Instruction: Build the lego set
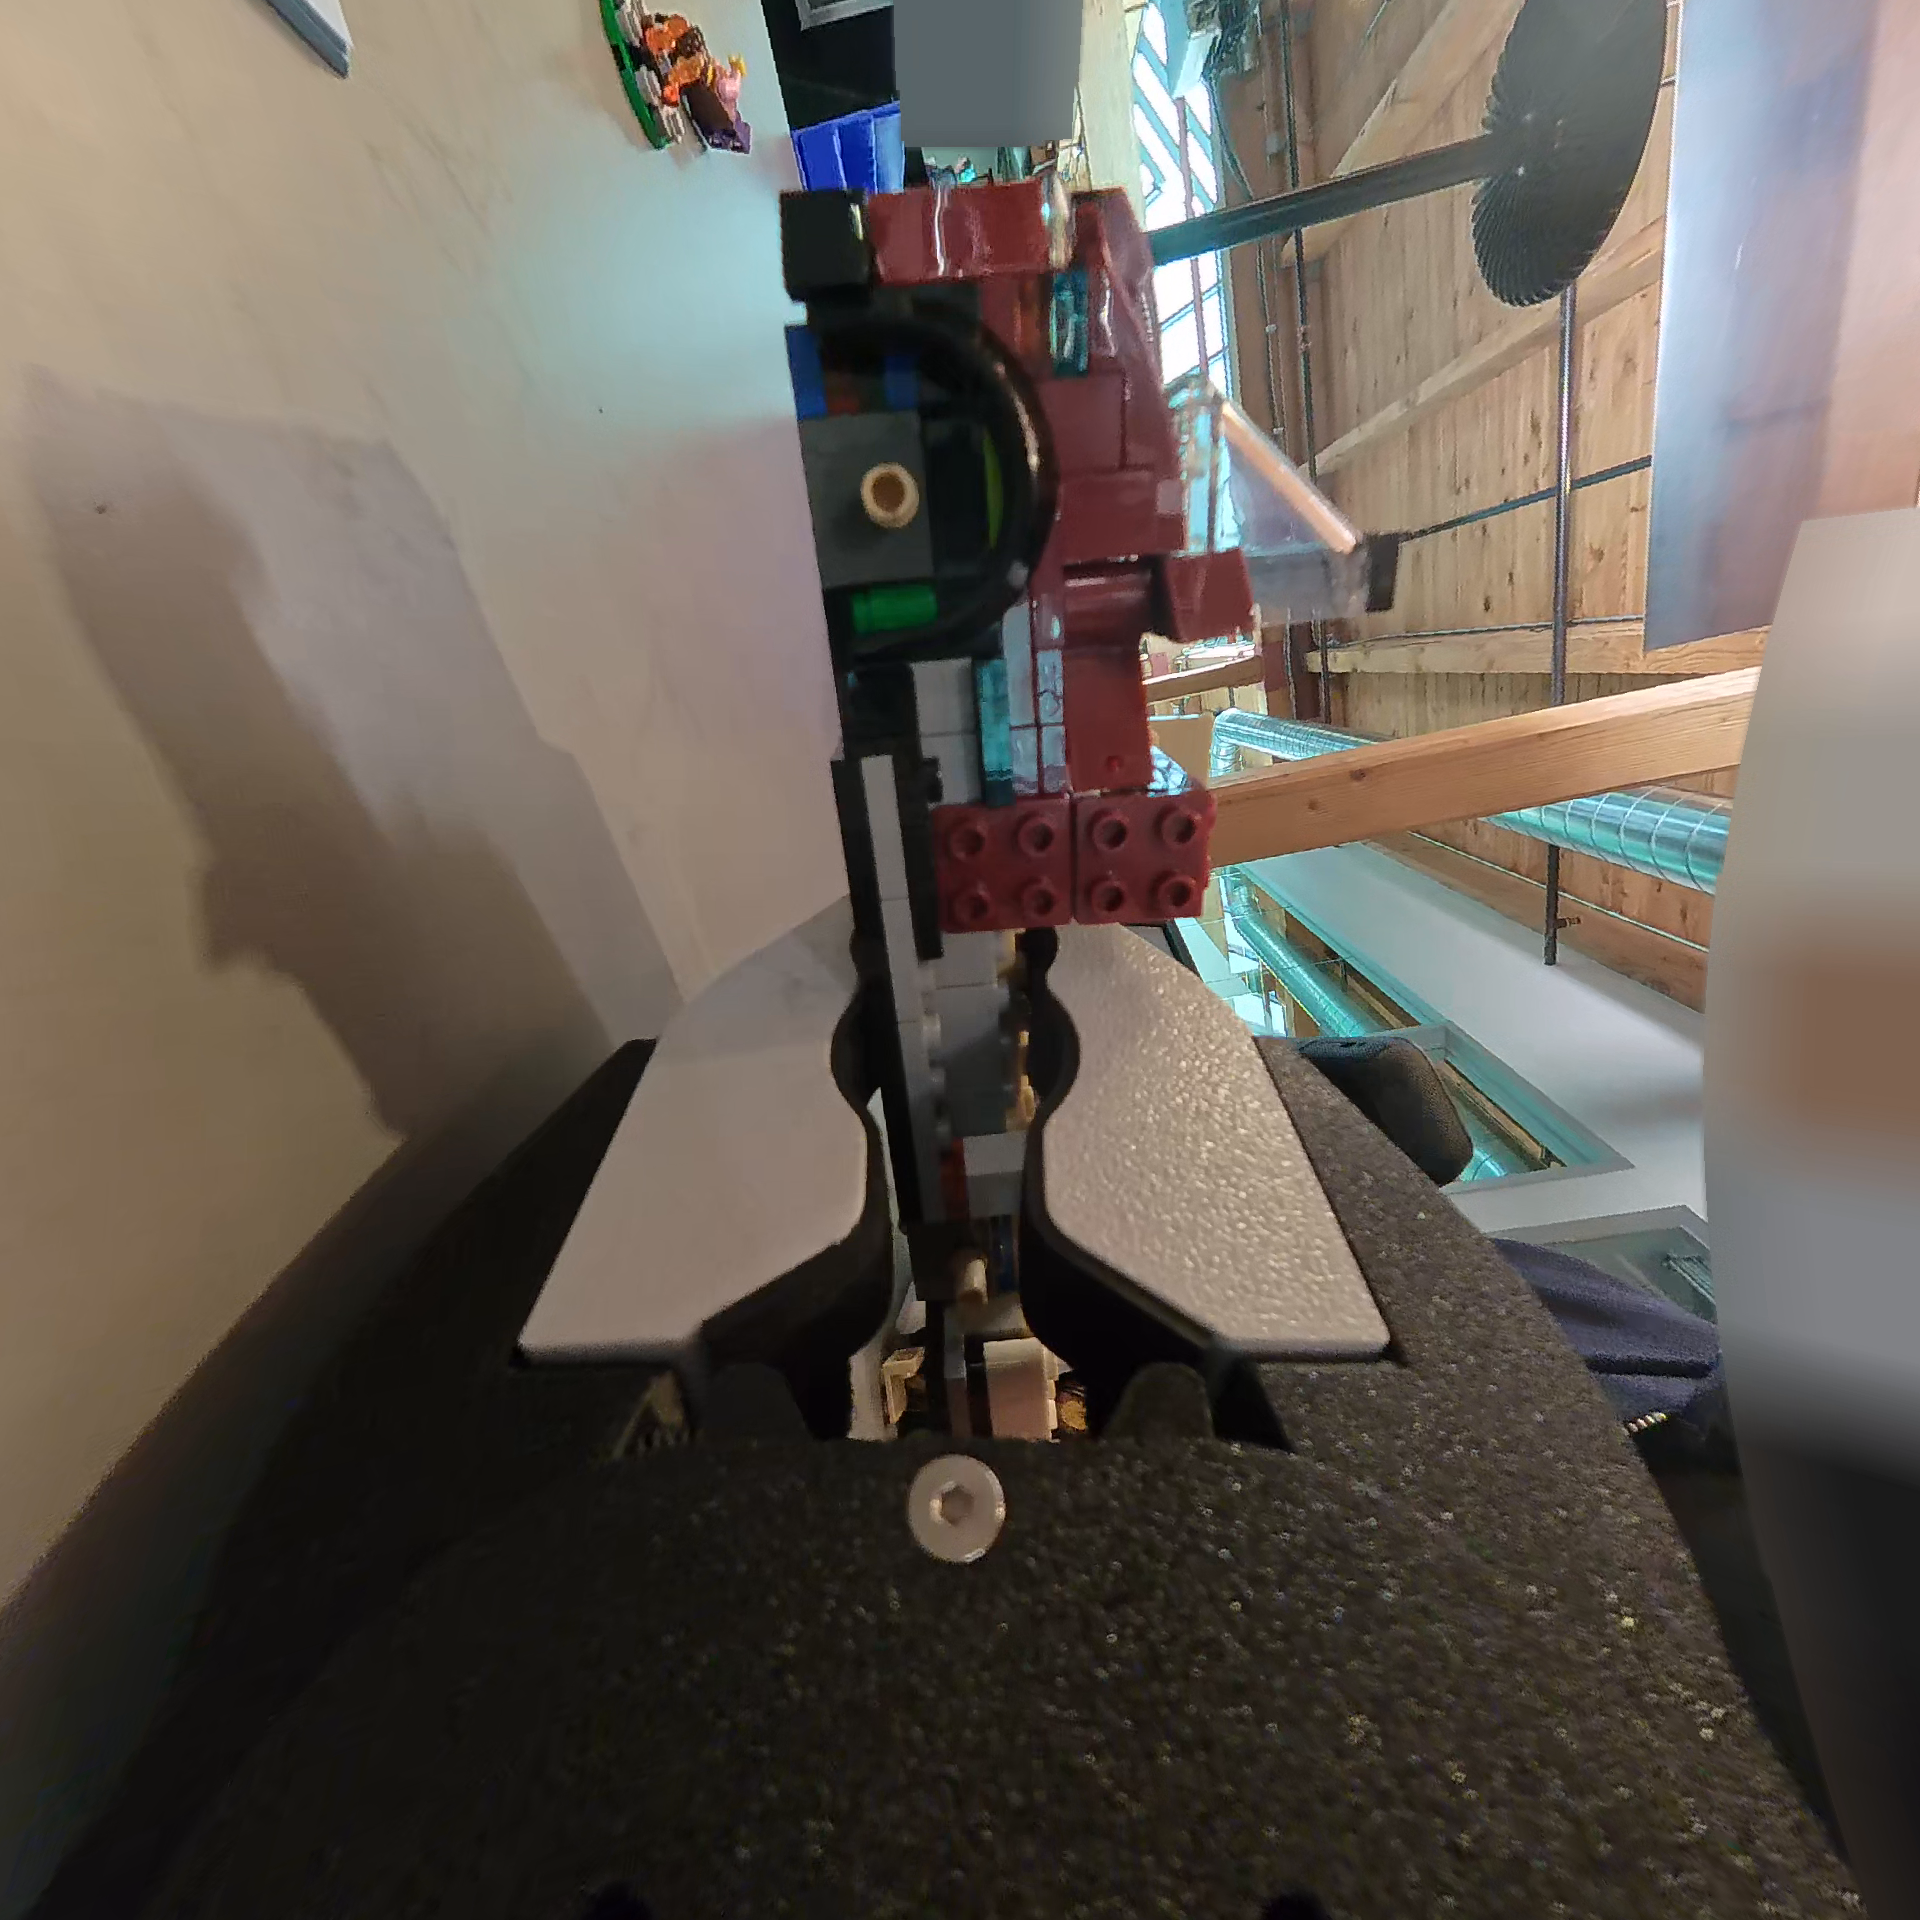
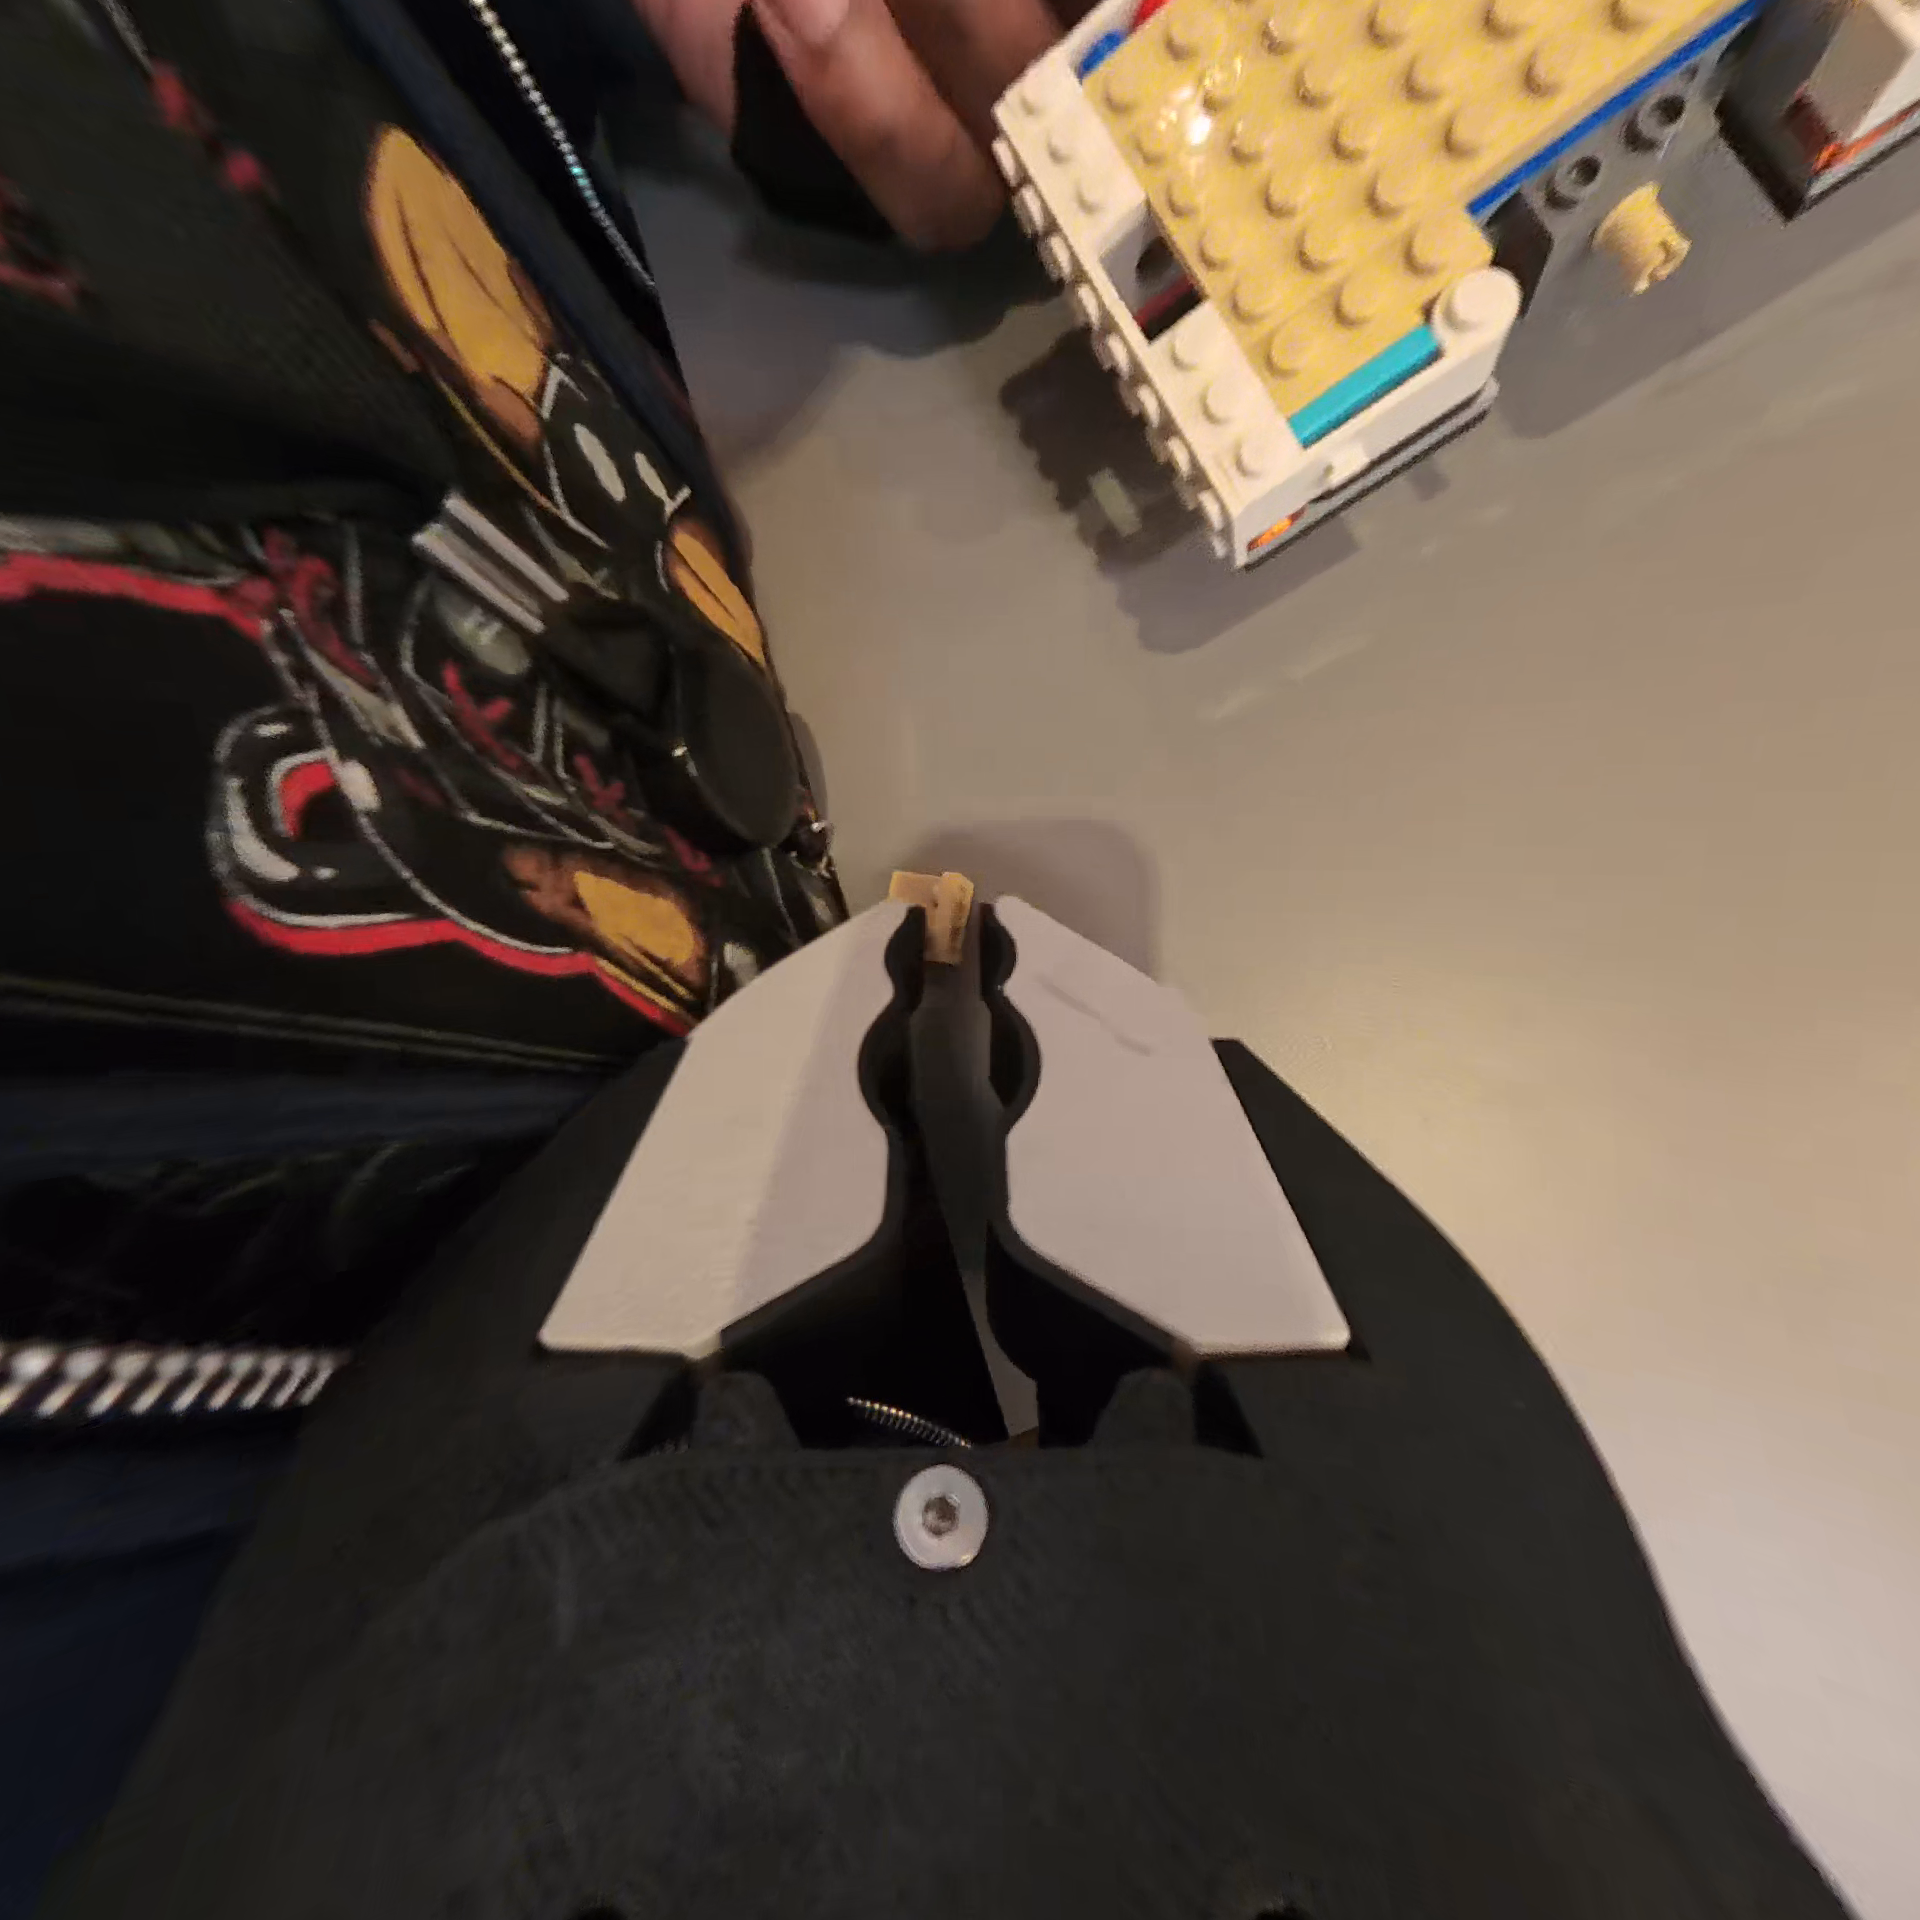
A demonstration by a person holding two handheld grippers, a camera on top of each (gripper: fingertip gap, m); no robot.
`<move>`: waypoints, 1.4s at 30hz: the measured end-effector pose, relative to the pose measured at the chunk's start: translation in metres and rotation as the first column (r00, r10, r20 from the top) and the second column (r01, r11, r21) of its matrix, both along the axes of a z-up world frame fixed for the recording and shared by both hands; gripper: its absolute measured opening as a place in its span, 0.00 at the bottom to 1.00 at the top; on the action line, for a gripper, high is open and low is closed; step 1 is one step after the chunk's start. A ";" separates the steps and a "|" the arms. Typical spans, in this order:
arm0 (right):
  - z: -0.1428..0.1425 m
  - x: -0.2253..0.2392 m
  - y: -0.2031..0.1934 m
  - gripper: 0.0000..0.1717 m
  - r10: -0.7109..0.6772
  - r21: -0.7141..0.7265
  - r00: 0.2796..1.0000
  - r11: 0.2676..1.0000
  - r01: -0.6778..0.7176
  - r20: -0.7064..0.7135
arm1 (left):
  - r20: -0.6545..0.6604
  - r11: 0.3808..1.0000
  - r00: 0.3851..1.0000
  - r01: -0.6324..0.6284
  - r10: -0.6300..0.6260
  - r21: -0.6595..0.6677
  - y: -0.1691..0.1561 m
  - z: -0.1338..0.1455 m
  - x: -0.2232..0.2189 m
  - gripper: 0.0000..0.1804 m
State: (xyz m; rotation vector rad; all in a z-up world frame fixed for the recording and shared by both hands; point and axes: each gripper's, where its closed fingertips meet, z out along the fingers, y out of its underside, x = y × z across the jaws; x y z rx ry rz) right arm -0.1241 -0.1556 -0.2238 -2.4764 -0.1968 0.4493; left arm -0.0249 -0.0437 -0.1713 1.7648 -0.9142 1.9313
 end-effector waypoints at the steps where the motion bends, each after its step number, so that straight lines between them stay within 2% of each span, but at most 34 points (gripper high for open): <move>1: -0.002 0.001 0.002 0.03 -0.016 -0.001 1.000 1.000 0.016 0.007 | 0.000 1.000 1.000 0.002 -0.002 -0.001 0.000 0.000 0.000 0.13; 6: 0.004 0.016 0.022 0.03 -0.108 0.055 0.993 0.992 0.110 -0.038 | 0.005 1.000 1.000 0.016 -0.016 0.026 0.002 0.000 0.002 0.13; 8: 0.002 0.031 0.031 0.03 -0.144 0.062 0.989 0.988 0.145 -0.015 | 0.013 0.998 1.000 0.012 -0.013 0.065 0.007 0.000 0.006 0.13; 14: 0.002 0.058 0.053 0.03 -0.135 0.069 0.991 0.988 0.135 -0.006 | 0.008 0.992 0.999 0.032 -0.033 0.125 0.024 0.004 0.022 0.13; 19: 0.001 0.079 0.071 0.03 -0.140 0.025 0.988 0.990 0.142 -0.067 | -0.024 0.982 0.994 0.108 -0.105 0.153 0.029 0.007 0.043 0.13; 22: 0.004 0.100 0.087 0.03 -0.194 0.034 0.972 0.979 0.200 -0.129 | -0.028 0.979 0.988 0.157 -0.155 0.132 0.031 0.008 0.055 0.13; 26: 0.004 0.128 0.097 0.07 -0.282 0.032 0.943 0.956 0.292 -0.180 | 0.006 0.970 0.985 0.168 -0.171 0.178 0.038 0.004 0.063 0.13; 29: 0.004 0.142 0.094 0.11 -0.295 0.077 0.950 0.950 0.303 -0.098 | 0.021 0.972 0.988 0.144 -0.150 0.186 0.046 -0.001 0.059 0.13; 32: 0.008 0.132 0.088 0.11 -0.178 0.166 0.982 0.972 0.167 0.057 | 0.016 0.976 0.991 0.130 -0.135 0.177 0.052 -0.005 0.055 0.13; 35: 0.010 0.114 0.084 0.13 -0.065 0.184 0.981 0.982 0.032 0.180 | 0.034 0.980 0.991 0.120 -0.127 0.157 0.055 -0.002 0.056 0.13; 42: 0.010 0.111 0.094 0.15 -0.086 0.183 0.983 0.982 0.056 0.161 | 0.027 0.978 0.989 0.136 -0.142 0.161 0.053 -0.003 0.055 0.13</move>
